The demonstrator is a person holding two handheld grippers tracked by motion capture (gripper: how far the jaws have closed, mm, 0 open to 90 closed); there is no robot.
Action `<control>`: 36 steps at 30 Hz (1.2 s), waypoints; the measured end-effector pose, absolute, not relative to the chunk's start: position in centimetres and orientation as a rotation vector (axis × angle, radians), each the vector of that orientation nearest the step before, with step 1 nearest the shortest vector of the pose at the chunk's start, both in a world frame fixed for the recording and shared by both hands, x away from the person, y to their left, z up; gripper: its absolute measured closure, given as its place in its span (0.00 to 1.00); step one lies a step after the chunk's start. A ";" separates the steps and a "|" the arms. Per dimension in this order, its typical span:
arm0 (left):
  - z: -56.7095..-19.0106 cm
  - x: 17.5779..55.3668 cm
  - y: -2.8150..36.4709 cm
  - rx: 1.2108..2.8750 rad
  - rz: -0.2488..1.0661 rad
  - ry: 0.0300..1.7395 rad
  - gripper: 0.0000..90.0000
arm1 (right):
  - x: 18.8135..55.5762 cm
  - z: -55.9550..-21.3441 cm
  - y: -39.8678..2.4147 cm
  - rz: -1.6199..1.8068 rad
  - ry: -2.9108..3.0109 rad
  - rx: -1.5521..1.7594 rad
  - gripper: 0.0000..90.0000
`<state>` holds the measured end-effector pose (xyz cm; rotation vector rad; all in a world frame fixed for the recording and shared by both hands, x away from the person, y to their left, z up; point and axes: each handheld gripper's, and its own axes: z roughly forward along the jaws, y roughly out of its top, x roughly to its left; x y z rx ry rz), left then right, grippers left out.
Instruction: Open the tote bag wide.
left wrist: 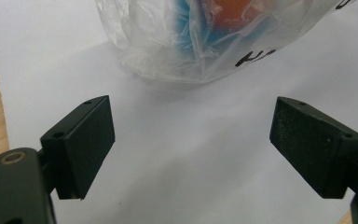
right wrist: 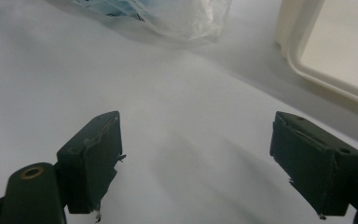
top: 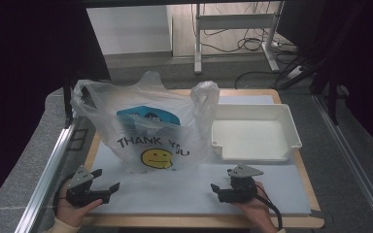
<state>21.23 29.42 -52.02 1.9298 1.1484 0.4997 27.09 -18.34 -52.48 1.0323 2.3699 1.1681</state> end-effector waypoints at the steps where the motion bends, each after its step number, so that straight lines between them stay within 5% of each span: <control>1: -52.1 21.2 29.4 1.928 0.499 1.150 0.16 | 27.1 -52.5 -18.3 1.168 2.370 1.032 0.19; 36: -50.4 20.7 29.9 1.849 0.519 1.151 0.23 | 26.7 -50.7 -19.2 1.249 2.316 0.994 0.22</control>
